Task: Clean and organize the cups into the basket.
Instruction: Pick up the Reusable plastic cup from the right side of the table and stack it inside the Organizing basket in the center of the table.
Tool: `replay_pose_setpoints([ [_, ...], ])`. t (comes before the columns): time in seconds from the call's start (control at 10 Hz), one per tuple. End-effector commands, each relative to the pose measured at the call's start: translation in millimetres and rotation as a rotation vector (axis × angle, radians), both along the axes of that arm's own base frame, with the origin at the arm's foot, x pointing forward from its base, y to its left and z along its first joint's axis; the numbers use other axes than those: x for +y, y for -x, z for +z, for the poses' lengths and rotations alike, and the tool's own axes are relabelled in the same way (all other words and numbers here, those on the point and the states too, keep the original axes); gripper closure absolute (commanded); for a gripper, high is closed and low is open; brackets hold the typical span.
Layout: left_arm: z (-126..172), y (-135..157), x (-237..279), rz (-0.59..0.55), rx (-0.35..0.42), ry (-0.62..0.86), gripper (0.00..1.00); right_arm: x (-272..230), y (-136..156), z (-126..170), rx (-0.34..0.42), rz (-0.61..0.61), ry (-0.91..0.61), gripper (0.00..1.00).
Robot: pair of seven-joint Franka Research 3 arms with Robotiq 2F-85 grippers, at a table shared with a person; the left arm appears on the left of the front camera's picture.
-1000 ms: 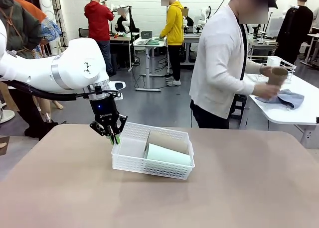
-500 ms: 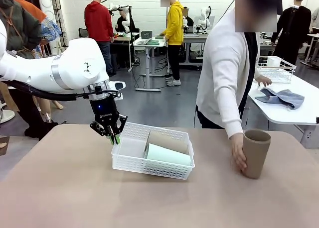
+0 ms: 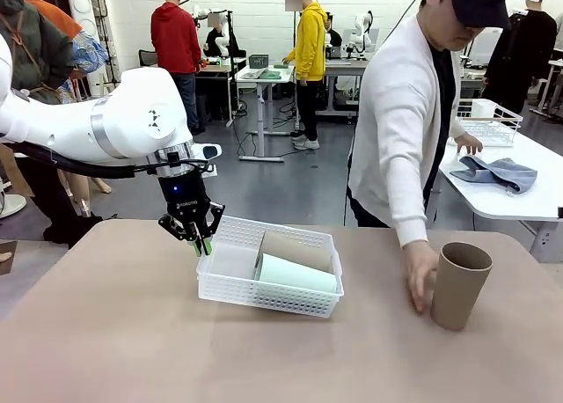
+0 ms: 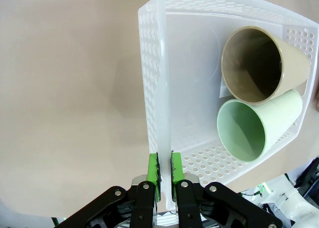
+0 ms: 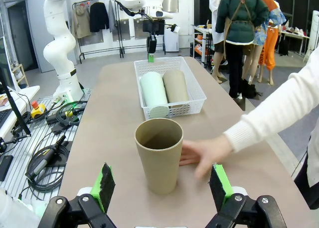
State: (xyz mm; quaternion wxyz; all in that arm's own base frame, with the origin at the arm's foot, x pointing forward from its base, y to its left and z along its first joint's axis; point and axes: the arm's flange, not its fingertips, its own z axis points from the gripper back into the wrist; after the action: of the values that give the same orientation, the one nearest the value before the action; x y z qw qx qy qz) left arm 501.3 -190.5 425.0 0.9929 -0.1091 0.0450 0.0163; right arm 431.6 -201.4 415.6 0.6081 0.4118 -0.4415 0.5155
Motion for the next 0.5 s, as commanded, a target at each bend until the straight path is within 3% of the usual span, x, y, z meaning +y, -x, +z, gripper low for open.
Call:
replay_pose_setpoints([
  [0.0,0.8,0.6,-1.1,0.004,-0.009,0.000,1.00,0.5,-7.2,-17.5,-0.022,0.015,0.041,0.00],
  [0.2,0.8,0.6,-1.1,0.004,-0.009,0.000,1.00,-5.4,-4.5,-50.5,-0.028,0.046,0.081,0.00],
  [0.4,0.8,0.6,-1.1,0.004,-0.009,0.000,1.00,-10.3,3.7,-81.9,-0.084,0.068,0.106,0.00],
])
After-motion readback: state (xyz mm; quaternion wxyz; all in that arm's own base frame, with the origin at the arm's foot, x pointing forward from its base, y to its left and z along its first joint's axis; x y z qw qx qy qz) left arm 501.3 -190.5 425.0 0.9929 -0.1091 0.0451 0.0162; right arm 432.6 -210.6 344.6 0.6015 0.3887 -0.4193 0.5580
